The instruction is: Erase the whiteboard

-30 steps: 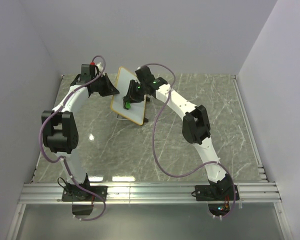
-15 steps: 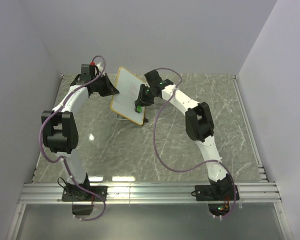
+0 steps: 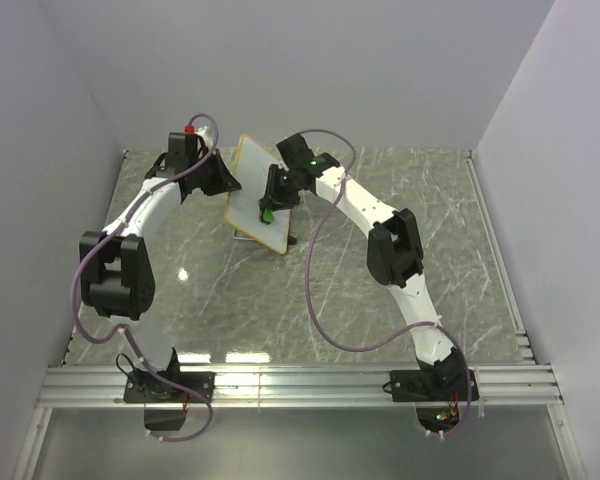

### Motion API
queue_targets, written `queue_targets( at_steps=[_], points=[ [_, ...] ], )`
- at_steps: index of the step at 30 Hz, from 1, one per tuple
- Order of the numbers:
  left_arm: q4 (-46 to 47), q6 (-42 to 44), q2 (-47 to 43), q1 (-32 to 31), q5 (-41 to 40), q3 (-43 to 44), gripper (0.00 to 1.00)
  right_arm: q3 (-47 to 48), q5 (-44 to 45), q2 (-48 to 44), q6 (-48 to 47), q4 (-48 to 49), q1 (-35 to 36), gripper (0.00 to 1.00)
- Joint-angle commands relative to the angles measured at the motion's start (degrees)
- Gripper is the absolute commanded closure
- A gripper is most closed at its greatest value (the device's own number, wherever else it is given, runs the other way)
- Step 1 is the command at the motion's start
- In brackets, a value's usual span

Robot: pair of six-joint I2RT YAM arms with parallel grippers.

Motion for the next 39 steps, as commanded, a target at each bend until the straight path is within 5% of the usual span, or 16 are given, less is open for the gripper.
queue_targets(
  at_steps=[1,13,22,39],
  points=[
    [-10.21,5.06,0.28,-5.76,0.03,-7.76,1.00,3.73,-5.84,1.02,2.21,2.49,3.80,1.00],
    [-12.49,1.90,-9.22,-9.54,3.03,-19.91,1.00,8.04,-6.36,7.09,3.96,5.03,-0.23,1.00],
    [-16.36,3.39,-8.52,-9.89,3.55,-17.20,1.00,11.74,-5.48,13.68,4.41,3.55,-5.51,1.00],
    [-12.93,1.98,0.09,-9.89,5.40,-11.48,1.00,-4.44,-13.39,-1.34,4.31,7.41,3.97,1.00]
  ],
)
